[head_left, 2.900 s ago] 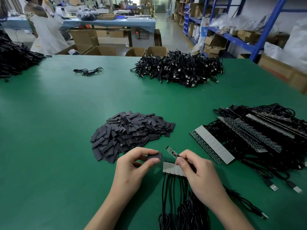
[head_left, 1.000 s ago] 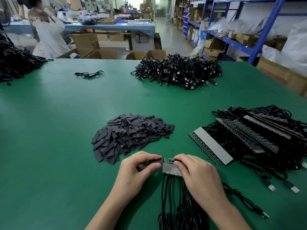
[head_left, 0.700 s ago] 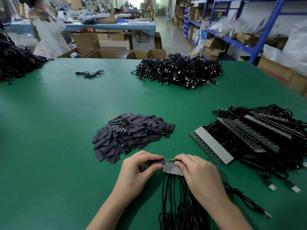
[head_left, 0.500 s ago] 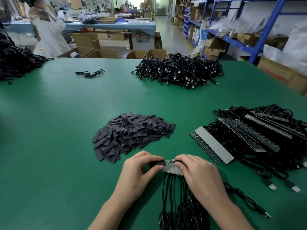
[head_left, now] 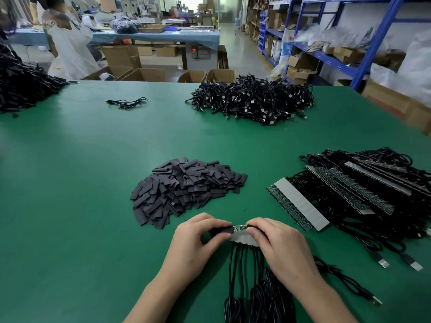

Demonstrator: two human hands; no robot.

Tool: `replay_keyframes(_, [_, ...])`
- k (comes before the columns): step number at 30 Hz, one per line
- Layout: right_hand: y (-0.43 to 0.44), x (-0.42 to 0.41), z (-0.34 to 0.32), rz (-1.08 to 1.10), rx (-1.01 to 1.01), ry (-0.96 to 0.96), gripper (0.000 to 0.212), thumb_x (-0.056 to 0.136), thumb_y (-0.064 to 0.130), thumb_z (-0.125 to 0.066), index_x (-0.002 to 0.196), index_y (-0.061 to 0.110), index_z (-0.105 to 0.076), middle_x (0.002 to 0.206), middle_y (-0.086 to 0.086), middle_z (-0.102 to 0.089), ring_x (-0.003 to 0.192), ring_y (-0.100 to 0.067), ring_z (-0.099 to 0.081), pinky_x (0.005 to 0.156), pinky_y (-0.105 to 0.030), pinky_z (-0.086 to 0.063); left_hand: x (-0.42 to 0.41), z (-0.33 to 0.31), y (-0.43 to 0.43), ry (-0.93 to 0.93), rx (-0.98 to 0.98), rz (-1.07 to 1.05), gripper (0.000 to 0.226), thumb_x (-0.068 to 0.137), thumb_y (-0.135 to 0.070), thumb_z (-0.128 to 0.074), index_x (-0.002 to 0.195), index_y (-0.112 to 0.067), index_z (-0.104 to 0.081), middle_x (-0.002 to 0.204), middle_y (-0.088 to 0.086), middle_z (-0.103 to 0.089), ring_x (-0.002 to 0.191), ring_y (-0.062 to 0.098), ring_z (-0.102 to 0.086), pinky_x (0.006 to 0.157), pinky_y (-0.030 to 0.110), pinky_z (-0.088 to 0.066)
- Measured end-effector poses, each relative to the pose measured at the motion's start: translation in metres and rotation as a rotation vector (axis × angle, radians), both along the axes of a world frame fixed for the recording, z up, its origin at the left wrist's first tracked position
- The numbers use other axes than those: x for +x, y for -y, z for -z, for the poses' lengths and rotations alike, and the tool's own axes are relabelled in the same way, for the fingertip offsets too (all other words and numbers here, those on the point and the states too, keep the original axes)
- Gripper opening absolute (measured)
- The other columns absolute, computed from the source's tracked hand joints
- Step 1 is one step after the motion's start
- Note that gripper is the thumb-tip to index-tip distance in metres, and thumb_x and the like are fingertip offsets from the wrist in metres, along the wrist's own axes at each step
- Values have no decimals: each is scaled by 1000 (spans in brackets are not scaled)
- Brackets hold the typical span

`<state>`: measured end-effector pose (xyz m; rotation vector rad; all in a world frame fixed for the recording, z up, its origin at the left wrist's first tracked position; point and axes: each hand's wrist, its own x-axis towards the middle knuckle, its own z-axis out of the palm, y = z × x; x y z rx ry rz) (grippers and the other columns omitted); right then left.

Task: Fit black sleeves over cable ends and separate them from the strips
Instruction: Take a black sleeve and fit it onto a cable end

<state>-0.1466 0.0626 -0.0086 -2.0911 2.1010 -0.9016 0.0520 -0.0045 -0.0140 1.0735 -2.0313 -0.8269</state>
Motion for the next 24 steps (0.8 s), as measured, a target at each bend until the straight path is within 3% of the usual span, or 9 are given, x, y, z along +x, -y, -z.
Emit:
replay_keyframes(2, [0,0,0,-8,5,14,16,99,38,-59,99,29,-72,84,24,-65,72,5,-55,61,-10,-39,0,0,0,3,13,-5,14,88,-27,-80,101,-33,-81,97,-25,-68,81,-5,-63,67,7,-40])
replay_keyframes(7, [-1,0,0,-22,-1,19,13,99,36,-62,99,27,-72,85,21,-69,75,1,-61,61,-22,-50,0,1,0,30,7,1,13,88,-28,-80,101,-31,-80,94,-23,-69,93,-2,-66,78,14,-49])
replay_keyframes(14, [-1,-2,-1,-12,0,88,46,97,55,-36,100,28,-73,87,22,-70,76,0,-63,64,-25,-54,0,1,3,10,31,27,14,88,-25,-81,101,-31,-81,96,-24,-70,95,0,-67,80,9,-45])
replay_keyframes(24, [-2,0,-5,-53,4,108,42,98,51,-42,103,25,-74,90,20,-70,80,-1,-64,68,-28,-55,1,1,6,-30,94,26,16,90,-21,-79,101,-33,-80,99,-28,-71,98,-3,-66,84,7,-44])
